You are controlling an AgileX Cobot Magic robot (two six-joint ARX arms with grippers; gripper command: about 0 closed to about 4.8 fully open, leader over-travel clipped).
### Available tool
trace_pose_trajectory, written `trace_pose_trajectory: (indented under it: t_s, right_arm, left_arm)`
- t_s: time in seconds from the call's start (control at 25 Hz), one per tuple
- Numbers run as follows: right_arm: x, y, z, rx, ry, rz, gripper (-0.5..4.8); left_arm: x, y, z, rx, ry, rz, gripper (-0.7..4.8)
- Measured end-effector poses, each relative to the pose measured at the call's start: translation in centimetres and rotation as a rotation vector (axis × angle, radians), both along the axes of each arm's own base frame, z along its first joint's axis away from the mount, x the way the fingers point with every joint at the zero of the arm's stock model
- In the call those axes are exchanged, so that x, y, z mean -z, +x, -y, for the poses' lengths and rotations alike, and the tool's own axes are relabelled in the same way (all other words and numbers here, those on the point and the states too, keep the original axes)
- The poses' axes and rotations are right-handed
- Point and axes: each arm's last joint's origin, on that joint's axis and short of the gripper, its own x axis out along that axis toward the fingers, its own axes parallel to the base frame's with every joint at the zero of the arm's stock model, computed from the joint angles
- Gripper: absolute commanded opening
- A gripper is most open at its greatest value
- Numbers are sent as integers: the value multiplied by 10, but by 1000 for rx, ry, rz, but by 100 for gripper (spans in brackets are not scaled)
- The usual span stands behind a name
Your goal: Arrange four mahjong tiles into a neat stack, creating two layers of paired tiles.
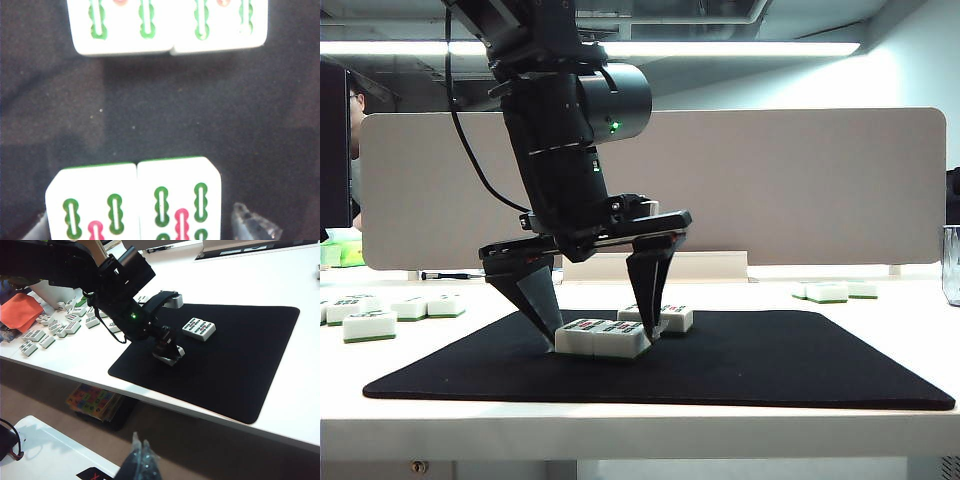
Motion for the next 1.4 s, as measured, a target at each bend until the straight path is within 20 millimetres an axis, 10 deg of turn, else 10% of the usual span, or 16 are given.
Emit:
trace_pose_trajectory:
  t_s: [0.48,0.64,1.04,1.4]
  right_arm:
    - [0,0,0,0,0,0,-1]
    - [0,0,0,1,0,0,-1]
    - [0,0,0,0,0,0,-1]
    - [0,0,0,0,0,0,-1]
  left_arm:
    - [4,-7,13,31,95,93,455]
    - [8,-11,23,50,100,114,292]
    - [5,-10,24,52,112,102,236]
    - [-67,7,40,103,70,181,236]
